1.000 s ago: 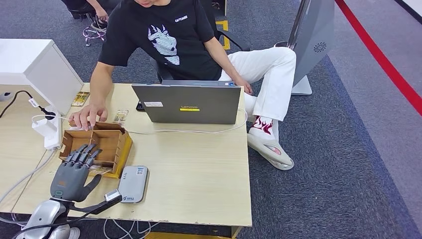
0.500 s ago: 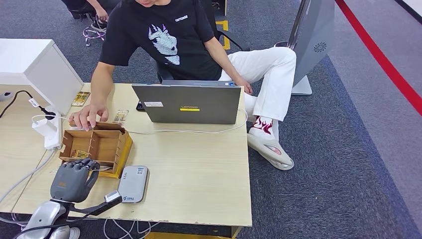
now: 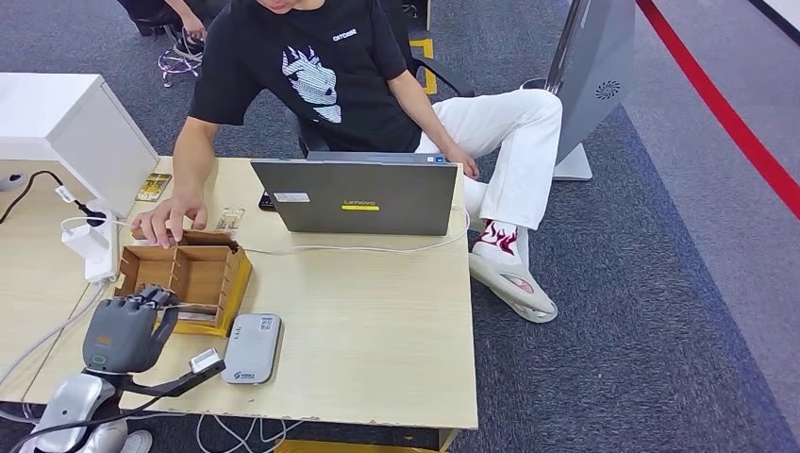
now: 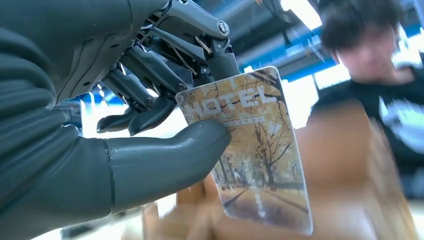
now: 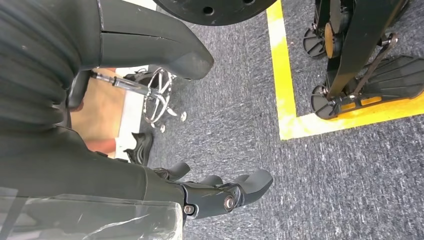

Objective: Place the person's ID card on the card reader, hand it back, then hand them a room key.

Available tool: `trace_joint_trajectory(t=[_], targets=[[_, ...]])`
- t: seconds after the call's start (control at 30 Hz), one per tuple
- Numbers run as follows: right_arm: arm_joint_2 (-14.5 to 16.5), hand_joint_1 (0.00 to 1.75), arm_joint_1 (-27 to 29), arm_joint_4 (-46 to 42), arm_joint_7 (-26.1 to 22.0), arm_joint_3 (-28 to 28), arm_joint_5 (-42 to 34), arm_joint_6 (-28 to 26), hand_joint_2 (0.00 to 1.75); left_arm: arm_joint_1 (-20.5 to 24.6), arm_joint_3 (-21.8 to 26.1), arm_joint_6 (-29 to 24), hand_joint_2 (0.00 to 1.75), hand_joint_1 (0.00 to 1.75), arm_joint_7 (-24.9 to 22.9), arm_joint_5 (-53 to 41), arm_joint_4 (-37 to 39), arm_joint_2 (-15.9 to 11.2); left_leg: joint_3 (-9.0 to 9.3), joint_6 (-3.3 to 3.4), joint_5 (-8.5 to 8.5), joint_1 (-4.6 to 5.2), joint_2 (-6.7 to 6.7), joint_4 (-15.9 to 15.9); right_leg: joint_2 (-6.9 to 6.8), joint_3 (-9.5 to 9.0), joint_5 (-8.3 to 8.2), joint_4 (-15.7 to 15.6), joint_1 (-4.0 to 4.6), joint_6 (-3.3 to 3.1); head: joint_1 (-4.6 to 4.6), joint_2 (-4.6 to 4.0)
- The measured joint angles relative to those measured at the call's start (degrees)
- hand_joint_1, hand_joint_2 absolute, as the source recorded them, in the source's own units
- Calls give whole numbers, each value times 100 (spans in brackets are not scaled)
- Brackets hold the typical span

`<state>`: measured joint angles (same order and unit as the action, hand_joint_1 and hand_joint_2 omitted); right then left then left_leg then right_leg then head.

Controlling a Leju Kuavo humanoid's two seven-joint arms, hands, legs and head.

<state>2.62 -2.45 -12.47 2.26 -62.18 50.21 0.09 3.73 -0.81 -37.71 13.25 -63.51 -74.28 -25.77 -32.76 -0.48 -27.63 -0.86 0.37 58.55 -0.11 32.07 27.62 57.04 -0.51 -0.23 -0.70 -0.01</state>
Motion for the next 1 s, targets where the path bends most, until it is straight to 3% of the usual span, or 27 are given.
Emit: trace_joint_trajectory(t=[0.3, 0.87, 0.93, 1.0], targets=[[2, 0, -28, 0, -57, -43, 76, 9, 175, 788, 383, 361, 175, 175, 65, 259, -613, -389, 1, -8, 10, -1, 1, 0, 1, -2, -8, 3, 1, -3, -1, 0], [13, 0, -57, 2, -56, -66, 81, 40, 175, 864, 414, 375, 175, 174, 109, 245, -663, -472, 0, -8, 9, -1, 1, 0, 2, 0, -8, 2, 0, -3, -2, 0], [14, 0, -57, 1, -53, -70, 83, 35, 175, 864, 414, 375, 175, 161, 111, 240, -663, -472, 0, -8, 9, -1, 1, 0, 2, 0, -8, 2, 0, -3, -2, 1], [15, 0, -58, 0, -46, -77, 87, 34, 175, 864, 414, 372, 175, 86, 114, 230, -663, -472, 0, -8, 9, -1, 1, 0, 2, 0, -8, 2, 0, -3, -2, 0]])
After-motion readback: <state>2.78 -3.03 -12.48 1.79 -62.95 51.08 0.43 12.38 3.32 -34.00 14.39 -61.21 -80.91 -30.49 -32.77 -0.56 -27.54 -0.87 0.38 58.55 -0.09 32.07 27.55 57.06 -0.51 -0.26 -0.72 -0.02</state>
